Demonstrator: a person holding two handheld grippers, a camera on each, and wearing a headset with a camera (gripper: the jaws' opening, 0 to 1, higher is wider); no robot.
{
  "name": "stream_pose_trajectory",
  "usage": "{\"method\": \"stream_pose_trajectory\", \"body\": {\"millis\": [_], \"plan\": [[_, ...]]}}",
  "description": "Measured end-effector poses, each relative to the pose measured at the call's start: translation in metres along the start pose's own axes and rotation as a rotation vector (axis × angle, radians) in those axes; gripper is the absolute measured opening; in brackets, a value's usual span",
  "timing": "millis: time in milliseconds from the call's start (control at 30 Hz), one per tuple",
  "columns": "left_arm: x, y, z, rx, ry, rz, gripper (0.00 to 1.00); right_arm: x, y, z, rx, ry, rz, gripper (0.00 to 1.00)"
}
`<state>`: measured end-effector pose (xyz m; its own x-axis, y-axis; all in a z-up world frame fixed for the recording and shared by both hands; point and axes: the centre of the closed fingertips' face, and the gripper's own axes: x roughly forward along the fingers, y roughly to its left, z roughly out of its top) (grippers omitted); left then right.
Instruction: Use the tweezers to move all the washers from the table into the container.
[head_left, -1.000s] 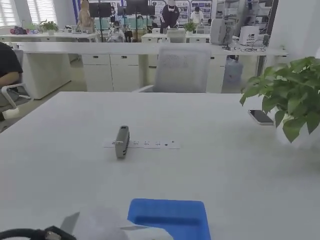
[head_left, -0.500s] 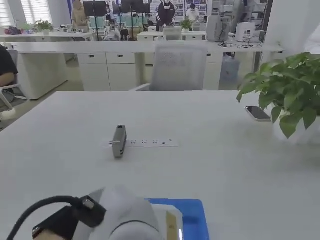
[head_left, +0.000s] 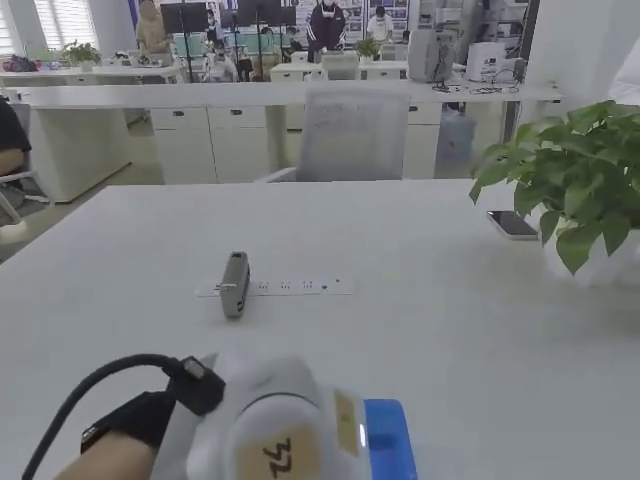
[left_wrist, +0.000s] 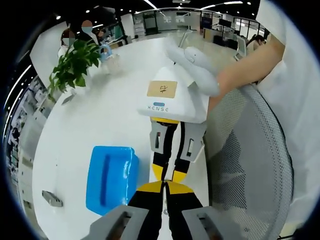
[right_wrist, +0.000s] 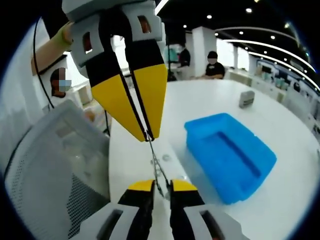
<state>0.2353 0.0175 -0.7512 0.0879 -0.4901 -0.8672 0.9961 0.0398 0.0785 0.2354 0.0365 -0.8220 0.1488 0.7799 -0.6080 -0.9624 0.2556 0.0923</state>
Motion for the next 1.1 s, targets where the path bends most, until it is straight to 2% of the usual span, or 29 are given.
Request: {"method": "stream_pose_trajectory", "body": {"millis": [233, 333, 400, 433, 500, 533, 567, 633, 767, 800, 867, 900, 967, 1033, 1100], "plan": [[0.003, 0.000, 0.002, -0.003, 0.001, -0.024, 0.00, -0.011, 0.004, 0.021, 0.002, -0.048, 0.014, 0.09], [0.007, 0.001, 0.002, -0.012, -0.006, -0.033, 0.00, -0.009, 0.001, 0.018, -0.033, -0.015, 0.014, 0.04], [0.012, 0.004, 0.004, -0.001, -0.052, -0.022, 0.00, -0.009, -0.002, 0.018, 0.013, -0.026, 0.019, 0.03], [0.015, 0.006, 0.005, -0.056, -0.094, -0.017, 0.00, -0.009, -0.003, 0.018, 0.041, -0.032, 0.027, 0.03], [0.017, 0.007, 0.002, -0.116, -0.124, -0.007, 0.03, -0.009, -0.006, 0.018, 0.041, -0.030, 0.024, 0.02], [0.016, 0.008, 0.002, -0.127, -0.146, 0.007, 0.06, -0.010, -0.007, 0.017, 0.047, -0.025, 0.018, 0.02], [0.012, 0.009, 0.005, -0.150, -0.190, 0.032, 0.10, -0.010, -0.007, 0.017, 0.047, -0.024, 0.013, 0.02], [0.006, 0.008, 0.007, -0.208, -0.252, 0.054, 0.19, -0.011, -0.008, 0.016, 0.060, -0.034, 0.003, 0.02], [-0.020, 0.012, 0.009, -0.395, -0.431, 0.148, 0.34, -0.013, -0.013, 0.015, 0.101, -0.051, -0.025, 0.01], [-0.027, 0.013, 0.007, -0.452, -0.481, 0.184, 0.39, -0.014, -0.013, 0.015, 0.104, -0.052, -0.027, 0.01], [-0.036, 0.014, 0.001, -0.537, -0.540, 0.232, 0.51, -0.017, -0.015, 0.017, 0.126, -0.071, -0.040, 0.01], [-0.043, 0.013, -0.004, -0.600, -0.580, 0.259, 0.56, -0.020, -0.015, 0.021, 0.145, -0.093, -0.042, 0.02], [-0.050, 0.011, -0.012, -0.661, -0.623, 0.301, 0.63, -0.023, -0.015, 0.025, 0.158, -0.111, -0.043, 0.02], [-0.059, 0.007, -0.021, -0.715, -0.668, 0.364, 0.67, -0.028, -0.016, 0.030, 0.166, -0.124, -0.048, 0.02], [-0.063, 0.004, -0.028, -0.740, -0.674, 0.411, 0.72, -0.031, -0.017, 0.034, 0.168, -0.123, -0.053, 0.02]]}}
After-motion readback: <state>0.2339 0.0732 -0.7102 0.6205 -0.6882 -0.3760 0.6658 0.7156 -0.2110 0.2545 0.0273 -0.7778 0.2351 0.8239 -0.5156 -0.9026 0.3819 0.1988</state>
